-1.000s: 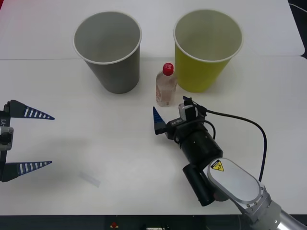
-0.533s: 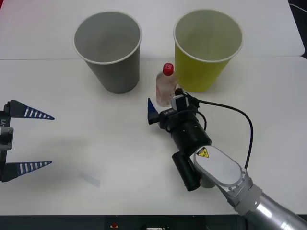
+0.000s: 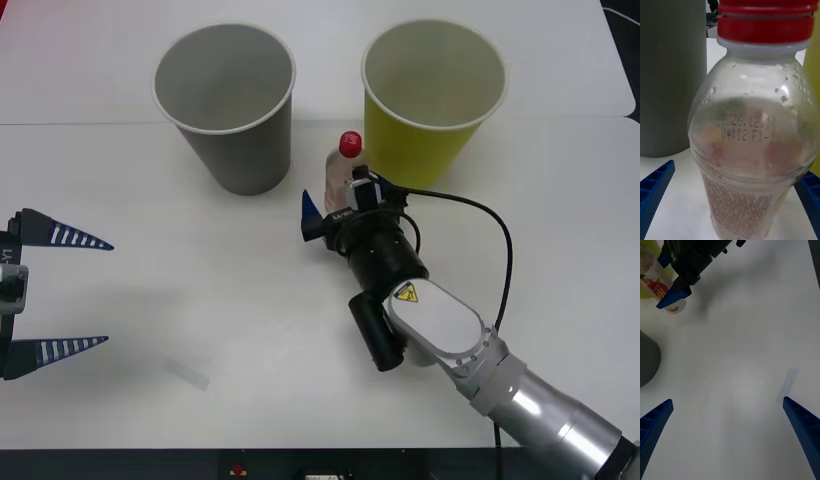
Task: Put the can into the green bin and the plastic bottle into the gray bin
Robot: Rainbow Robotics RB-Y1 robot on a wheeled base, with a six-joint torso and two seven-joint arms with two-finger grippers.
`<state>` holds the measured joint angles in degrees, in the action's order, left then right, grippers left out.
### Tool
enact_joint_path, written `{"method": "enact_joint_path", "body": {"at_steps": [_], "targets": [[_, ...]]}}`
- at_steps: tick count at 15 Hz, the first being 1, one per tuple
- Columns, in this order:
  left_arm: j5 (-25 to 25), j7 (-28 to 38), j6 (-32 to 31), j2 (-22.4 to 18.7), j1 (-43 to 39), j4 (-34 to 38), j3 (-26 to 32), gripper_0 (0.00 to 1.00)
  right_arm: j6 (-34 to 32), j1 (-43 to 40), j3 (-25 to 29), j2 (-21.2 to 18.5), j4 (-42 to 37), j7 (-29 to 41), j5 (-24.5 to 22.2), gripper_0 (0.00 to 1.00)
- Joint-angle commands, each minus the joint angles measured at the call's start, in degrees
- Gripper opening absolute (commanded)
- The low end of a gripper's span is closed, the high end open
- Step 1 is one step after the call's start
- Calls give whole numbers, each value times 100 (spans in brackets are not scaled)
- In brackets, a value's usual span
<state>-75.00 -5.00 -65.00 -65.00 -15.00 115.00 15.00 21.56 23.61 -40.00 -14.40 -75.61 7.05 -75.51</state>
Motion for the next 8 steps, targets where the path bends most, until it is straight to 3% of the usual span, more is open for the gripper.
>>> {"method": "enact_joint_path", "body": {"at_steps": [1,2,4,5,8], "targets": [[0,0,0,0,0,0,0,100,6,126,1,87,179,16,2,100],[0,0,0,0,0,0,0,100,6,126,1,96,179,16,2,85],[0,0,0,0,0,0,0,100,6,126,-8,104,179,16,2,9],[0,0,0,0,0,0,0,100,-3,126,1,113,179,-2,2,0],[0,0,0,0,0,0,0,100,6,135,-25,104,179,-19,2,0]]}}
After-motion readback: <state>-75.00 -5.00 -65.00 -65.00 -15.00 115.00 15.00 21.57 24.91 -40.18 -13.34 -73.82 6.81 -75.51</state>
